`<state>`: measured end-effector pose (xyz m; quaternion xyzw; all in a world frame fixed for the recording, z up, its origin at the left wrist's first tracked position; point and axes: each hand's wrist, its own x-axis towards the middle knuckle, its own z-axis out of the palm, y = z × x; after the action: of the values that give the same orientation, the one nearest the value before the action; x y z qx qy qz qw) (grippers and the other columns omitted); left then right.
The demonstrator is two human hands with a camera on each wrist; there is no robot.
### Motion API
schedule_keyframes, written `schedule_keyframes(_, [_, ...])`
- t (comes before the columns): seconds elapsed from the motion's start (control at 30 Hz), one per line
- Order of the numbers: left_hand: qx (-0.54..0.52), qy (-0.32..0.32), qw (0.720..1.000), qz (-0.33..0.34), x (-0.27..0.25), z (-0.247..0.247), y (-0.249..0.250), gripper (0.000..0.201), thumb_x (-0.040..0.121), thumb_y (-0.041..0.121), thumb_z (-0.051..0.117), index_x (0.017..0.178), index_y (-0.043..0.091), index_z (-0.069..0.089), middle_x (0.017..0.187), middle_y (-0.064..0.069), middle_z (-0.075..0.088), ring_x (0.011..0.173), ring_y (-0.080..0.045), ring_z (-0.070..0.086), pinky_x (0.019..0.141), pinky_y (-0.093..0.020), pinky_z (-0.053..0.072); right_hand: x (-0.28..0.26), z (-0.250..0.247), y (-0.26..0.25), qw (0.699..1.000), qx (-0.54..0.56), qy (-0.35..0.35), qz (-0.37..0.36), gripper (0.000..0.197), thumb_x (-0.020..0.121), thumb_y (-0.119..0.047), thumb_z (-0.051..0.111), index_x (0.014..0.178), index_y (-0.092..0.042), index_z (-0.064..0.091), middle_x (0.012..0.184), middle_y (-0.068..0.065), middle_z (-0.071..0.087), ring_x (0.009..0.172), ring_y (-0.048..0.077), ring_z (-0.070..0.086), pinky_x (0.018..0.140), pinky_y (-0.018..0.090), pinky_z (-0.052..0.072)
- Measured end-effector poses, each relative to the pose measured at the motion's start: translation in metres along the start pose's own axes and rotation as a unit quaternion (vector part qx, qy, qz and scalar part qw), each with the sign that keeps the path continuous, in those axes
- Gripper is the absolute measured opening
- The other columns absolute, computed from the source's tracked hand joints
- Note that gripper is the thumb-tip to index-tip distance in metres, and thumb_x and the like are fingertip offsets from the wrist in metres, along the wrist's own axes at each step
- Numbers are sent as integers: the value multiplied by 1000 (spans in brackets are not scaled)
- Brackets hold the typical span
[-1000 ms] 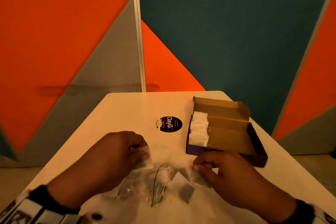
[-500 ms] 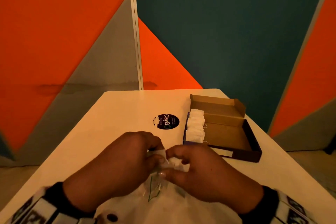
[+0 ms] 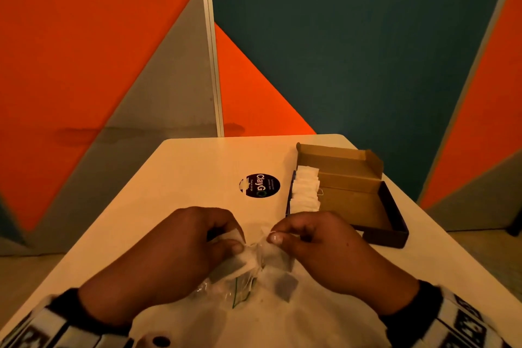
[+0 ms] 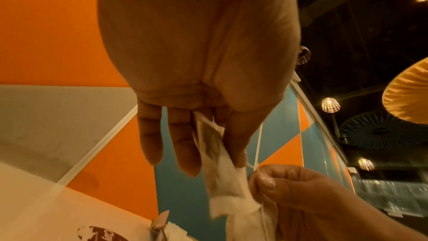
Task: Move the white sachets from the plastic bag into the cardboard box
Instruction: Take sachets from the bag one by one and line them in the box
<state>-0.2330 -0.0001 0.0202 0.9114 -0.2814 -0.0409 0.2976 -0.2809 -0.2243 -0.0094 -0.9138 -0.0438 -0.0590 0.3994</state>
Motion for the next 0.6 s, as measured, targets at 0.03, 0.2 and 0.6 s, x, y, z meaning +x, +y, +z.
schedule_keyframes(0.03, [-27,1,1000,0,-1,0,-1,5,89,37,69,87,41,70,87,26,71,84,7,64,75,-18,52,1,-2,2,1000,17,6,9,15,93,-42,60,96,-41,75,96,-29,70,92,-6,63,87,20,51])
schedule_keyframes(0.2, [-190,19,982,2,-6,6,-2,11,82,23,77,83,33,73,80,1,75,71,-6,68,68,-19,50,1,-5,8,997,65,6,31,15,93,-34,63,92,-36,77,91,-26,72,88,-11,63,79,12,48])
schedule_keyframes(0.6, [-501,98,859,34,2,38,14,6,71,12,70,76,16,72,78,-12,74,70,-18,68,63,-23,55,-6,14,8,997,69,-40,25,21,94,-23,63,95,-40,75,96,-27,72,92,-6,66,84,16,53])
